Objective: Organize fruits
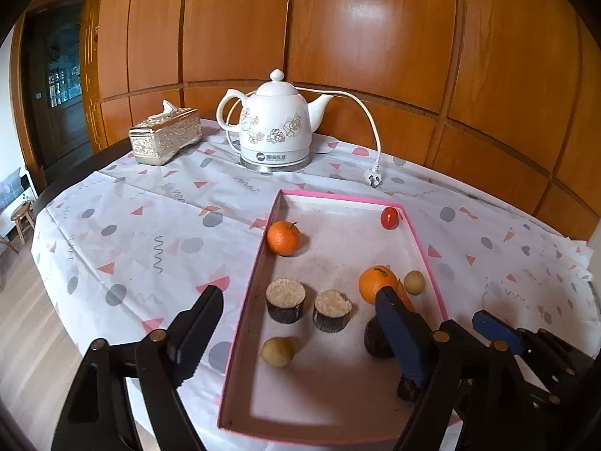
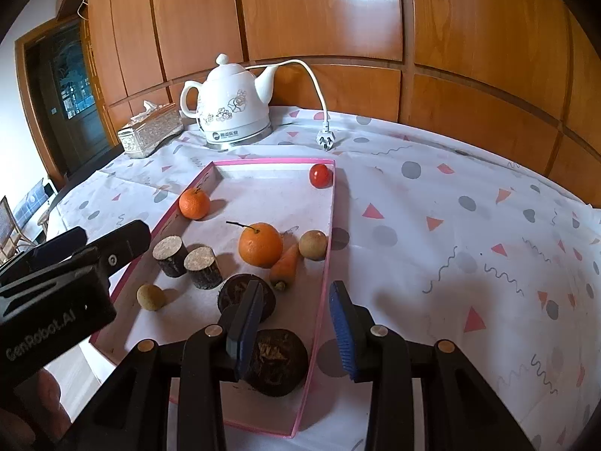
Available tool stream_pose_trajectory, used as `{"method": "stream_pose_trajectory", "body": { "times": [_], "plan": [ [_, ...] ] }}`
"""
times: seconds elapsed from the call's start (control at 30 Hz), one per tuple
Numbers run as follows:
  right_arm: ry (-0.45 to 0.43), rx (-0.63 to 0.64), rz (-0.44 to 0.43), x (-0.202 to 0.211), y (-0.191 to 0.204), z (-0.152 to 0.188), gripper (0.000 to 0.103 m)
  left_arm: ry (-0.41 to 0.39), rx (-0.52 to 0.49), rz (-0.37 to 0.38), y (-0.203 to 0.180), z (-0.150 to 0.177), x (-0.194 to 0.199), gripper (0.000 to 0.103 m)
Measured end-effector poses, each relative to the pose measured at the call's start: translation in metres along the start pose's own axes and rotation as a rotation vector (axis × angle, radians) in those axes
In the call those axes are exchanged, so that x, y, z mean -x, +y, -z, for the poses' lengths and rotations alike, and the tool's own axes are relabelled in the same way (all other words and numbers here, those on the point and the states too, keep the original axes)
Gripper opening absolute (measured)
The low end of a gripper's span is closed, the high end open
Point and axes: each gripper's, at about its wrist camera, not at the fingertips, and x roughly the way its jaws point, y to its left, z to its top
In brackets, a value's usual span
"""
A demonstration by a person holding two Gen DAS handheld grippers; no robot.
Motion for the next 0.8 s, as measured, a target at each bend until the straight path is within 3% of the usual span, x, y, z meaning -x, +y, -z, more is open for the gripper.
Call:
{"method": "stream_pose_trajectory", "body": {
  "times": [0.8],
  "plan": [
    [-0.020, 0.048, 0.021, 0.010, 0.015, 0.004, 0.037, 0.006, 0.030, -0.041, 0.009, 0.009, 0.011, 0.100]
  ]
}}
